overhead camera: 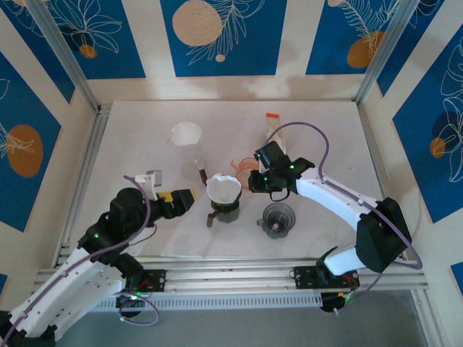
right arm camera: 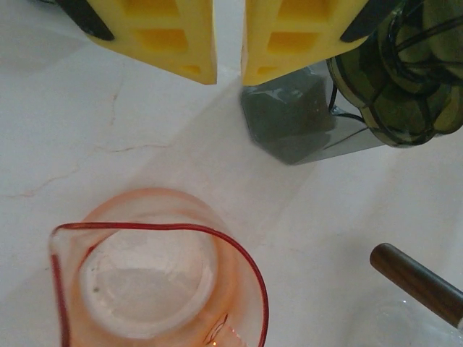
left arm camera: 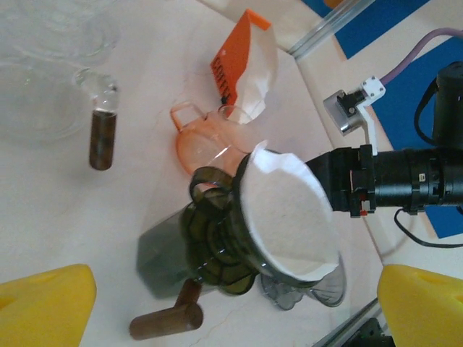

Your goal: Place the coffee filter in the dripper

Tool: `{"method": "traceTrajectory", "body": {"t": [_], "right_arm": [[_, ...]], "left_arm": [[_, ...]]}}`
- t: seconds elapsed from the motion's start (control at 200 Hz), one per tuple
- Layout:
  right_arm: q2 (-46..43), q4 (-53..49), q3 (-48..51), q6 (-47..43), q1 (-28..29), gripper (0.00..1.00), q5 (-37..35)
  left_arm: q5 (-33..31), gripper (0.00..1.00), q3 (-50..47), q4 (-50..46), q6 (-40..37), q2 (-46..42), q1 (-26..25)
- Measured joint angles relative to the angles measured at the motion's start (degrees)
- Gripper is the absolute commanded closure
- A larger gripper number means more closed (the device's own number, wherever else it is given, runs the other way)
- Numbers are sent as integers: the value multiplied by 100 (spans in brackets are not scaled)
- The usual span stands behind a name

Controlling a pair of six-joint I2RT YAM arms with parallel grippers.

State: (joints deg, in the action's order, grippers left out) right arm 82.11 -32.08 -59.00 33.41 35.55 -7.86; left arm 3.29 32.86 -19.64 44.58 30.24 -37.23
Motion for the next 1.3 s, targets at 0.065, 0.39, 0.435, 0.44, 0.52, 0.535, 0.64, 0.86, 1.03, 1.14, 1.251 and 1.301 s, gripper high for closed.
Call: {"method": "traceTrajectory", "body": {"t": [0.065, 0.39, 0.435, 0.44, 0.52, 0.535, 0.64, 0.86, 1.03, 1.14, 1.251, 1.301], "right_arm": [[107, 105, 31, 44, 35, 83, 57], [319, 369, 199, 463, 363, 88, 24], [319, 422, 243, 551, 398, 88, -2], [319, 424, 245, 560, 400, 88, -4], [319, 485, 313, 708, 448, 89, -92], [319, 503, 328, 734, 452, 89, -105], [319, 588, 466, 925, 457, 90, -179], [323, 651, 610, 1132, 463, 92, -225], [411, 769, 621, 1198, 538, 93, -216], [568, 846, 621, 1279, 654, 93, -170], [660, 914, 621, 1419, 715, 95, -101], [664, 964, 625, 1502, 737, 95, -81]], "left_arm": [[-70, 0, -90, -144, 15, -109, 0], [-245, 5, -358, -776, 164, -291, 0], [-282, 5, -363, -846, 166, -358, 0], [-286, 5, -363, -852, 166, -365, 0], [-358, 4, -363, -938, 166, -514, 4], [-365, 4, -363, -960, 166, -542, 7], [-404, 4, -363, -1047, 164, -627, 37], [-483, 4, -348, -1207, 157, -632, 66], [-516, 3, -308, -1283, 142, -640, 74], [-540, 3, -258, -1307, 140, -649, 74], [-570, 3, -118, -1408, 136, -656, 76], [-597, 3, -50, -1438, 116, -662, 76]]}}
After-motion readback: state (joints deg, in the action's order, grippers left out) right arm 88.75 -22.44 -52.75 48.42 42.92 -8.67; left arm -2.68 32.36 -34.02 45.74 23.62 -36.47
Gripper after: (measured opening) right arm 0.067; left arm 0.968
